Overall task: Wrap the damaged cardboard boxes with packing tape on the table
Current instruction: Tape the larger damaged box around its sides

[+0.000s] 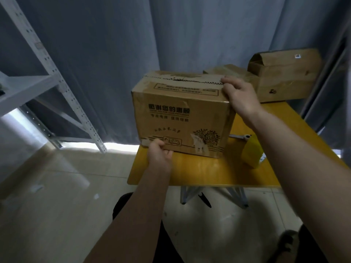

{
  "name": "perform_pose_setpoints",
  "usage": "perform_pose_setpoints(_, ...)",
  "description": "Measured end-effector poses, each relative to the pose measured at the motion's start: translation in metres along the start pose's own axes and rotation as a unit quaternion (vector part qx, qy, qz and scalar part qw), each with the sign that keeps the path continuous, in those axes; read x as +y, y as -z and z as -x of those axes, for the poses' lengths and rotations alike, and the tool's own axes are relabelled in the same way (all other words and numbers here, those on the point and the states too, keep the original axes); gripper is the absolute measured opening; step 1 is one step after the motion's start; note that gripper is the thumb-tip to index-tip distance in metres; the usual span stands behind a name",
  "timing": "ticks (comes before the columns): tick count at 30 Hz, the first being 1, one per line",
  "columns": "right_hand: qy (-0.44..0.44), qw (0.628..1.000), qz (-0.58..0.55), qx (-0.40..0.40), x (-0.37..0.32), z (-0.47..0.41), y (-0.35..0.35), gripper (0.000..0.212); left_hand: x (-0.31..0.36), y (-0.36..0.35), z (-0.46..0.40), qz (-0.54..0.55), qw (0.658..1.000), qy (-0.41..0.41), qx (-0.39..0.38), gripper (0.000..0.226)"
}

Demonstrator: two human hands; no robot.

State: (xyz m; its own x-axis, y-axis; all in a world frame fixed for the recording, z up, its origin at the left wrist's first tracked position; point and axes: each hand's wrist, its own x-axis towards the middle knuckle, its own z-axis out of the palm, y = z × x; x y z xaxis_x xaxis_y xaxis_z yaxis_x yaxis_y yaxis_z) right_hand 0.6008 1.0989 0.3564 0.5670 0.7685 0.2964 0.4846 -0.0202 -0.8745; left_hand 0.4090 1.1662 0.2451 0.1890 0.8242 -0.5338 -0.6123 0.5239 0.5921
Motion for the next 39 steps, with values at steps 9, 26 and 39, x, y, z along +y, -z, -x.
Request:
perform_pose_setpoints(9, -0.007, 0.999, 0.033, 0.017, 0.001, -0.007, 0.011, 0.033, 0.074, -0.005, -0.004, -0.080, 0.967, -0.155, 0.184, 0.050)
perform_pose_setpoints(26, -0.074, 0.987, 0.062, 0.132, 0.007, -0.048, 0.013, 0.017, 0.084, -0.051, 0.037, -0.279, 0.913, -0.200, -0.220, 0.050)
perform_pose_setpoints(39, -0.116, 0.981, -0.067, 0.143, 0.020, -0.037, 0.031, 0.035, 0.070, -0.087, 0.079, -0.616, 0.574, -0.540, -0.020, 0.073)
